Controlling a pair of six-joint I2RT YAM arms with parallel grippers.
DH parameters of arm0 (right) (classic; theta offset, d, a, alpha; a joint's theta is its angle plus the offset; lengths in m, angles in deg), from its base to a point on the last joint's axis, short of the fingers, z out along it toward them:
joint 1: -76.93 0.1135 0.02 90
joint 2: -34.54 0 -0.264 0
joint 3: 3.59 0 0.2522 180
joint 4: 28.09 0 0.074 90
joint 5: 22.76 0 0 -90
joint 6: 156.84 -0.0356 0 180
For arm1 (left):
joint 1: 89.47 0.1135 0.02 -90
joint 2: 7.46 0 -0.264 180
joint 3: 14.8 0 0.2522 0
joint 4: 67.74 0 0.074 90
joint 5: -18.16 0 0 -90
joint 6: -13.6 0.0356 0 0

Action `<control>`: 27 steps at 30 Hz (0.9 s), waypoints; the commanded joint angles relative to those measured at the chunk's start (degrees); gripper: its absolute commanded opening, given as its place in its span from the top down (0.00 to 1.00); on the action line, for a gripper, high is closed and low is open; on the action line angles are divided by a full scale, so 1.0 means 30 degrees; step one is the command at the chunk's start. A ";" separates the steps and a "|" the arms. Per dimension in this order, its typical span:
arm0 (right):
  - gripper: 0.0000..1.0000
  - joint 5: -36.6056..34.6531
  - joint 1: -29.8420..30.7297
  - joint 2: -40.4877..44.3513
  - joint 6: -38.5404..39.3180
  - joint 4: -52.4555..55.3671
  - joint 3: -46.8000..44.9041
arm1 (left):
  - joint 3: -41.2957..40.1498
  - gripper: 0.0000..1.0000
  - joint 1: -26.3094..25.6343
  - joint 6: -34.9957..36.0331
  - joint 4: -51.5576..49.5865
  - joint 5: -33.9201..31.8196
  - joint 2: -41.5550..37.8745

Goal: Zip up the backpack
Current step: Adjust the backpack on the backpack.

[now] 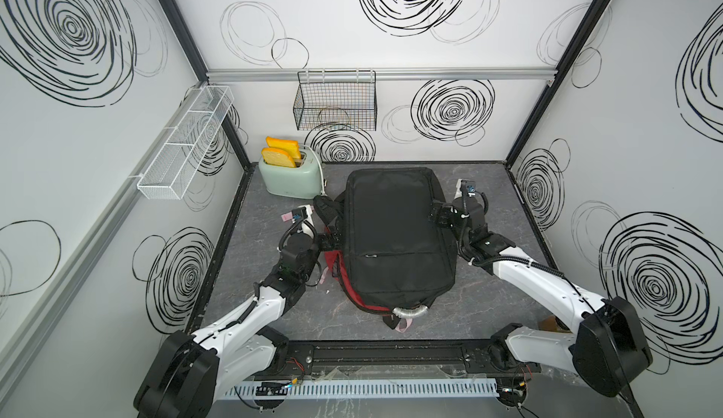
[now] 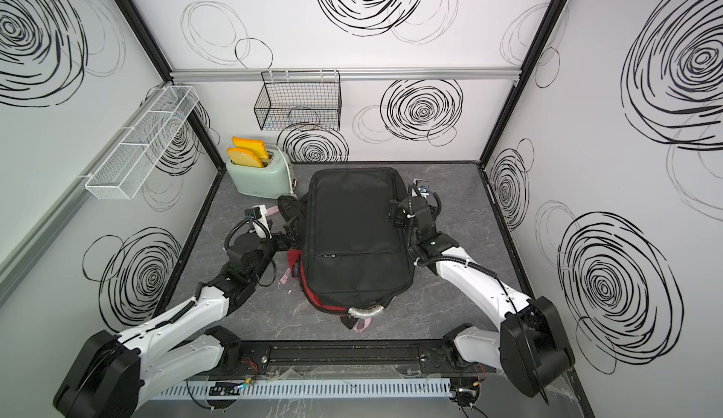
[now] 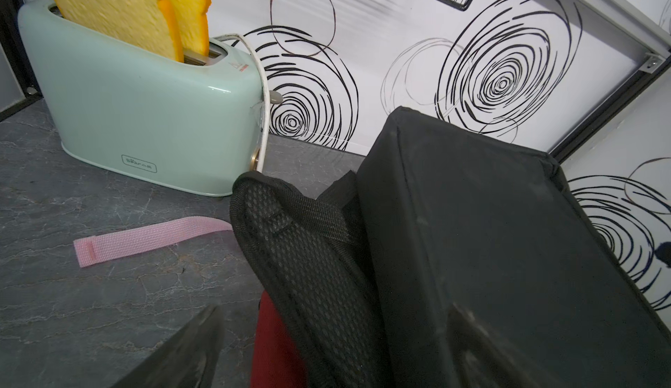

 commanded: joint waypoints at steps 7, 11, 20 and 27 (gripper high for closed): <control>0.01 0.5095 -0.2847 0.0844 -0.0503 0.0863 0.0440 | 0.0329 0.02 -0.0039 -0.0148 0.1631 0.2429 0.0023; 0.01 0.6216 -0.3520 0.0618 -0.0707 0.1229 0.0524 | 0.0517 0.02 -0.0014 -0.0303 0.1924 0.3061 0.0543; 0.00 0.5232 -0.3864 -0.0724 -0.0226 0.2815 0.1107 | 0.2115 0.02 -0.0018 -0.1244 0.0382 0.4723 0.2505; 0.01 0.8519 -0.4719 -0.1312 -0.0510 0.2502 0.0585 | 0.5315 0.02 -0.0421 -0.1250 -0.5384 0.4836 0.2624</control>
